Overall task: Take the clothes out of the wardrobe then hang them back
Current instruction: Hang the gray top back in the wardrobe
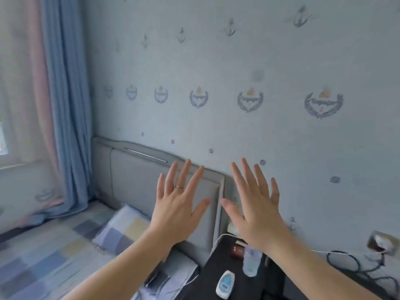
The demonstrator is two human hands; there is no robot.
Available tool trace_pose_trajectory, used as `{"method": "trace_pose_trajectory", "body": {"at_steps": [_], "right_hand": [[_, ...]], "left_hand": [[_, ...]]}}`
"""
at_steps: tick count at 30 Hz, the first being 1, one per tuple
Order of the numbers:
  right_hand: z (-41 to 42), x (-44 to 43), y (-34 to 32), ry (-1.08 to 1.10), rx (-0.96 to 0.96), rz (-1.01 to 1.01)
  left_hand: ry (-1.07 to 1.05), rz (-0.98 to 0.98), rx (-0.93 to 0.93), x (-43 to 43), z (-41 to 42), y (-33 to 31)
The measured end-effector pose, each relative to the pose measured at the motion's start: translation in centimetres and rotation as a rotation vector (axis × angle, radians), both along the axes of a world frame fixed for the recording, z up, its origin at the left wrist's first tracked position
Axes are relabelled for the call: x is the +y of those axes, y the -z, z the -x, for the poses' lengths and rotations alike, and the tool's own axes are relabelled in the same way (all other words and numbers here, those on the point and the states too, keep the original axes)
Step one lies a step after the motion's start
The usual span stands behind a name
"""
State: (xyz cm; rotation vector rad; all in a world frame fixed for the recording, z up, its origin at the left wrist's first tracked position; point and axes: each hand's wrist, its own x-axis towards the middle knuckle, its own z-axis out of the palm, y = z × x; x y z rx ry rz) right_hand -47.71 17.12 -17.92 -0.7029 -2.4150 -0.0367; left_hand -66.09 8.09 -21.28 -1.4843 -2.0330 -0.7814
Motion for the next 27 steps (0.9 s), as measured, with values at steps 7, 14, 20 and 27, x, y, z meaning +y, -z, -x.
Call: {"method": "trace_pose_trajectory", "body": {"at_steps": [7, 14, 20, 27], "right_hand": [[15.3, -4.4, 13.9, -0.182, -0.176, 0.315], [27.8, -7.5, 23.7, -0.361, -0.371, 0.479], [38.3, -5.8, 29.9, -0.453, -0.574, 0.520], [49.4, -2.3, 34.4, -0.490, -0.783, 0.541]], "left_hand": [[-0.345, 0.291, -0.263, -10.7, 10.8, 14.9], [-0.638, 0.496, -0.544, -18.5, 17.5, 23.7], [-0.783, 0.551, -0.740, -19.6, 24.8, 27.8], [-0.876, 0.558, -0.972, -17.5, 33.8, 31.8]]}}
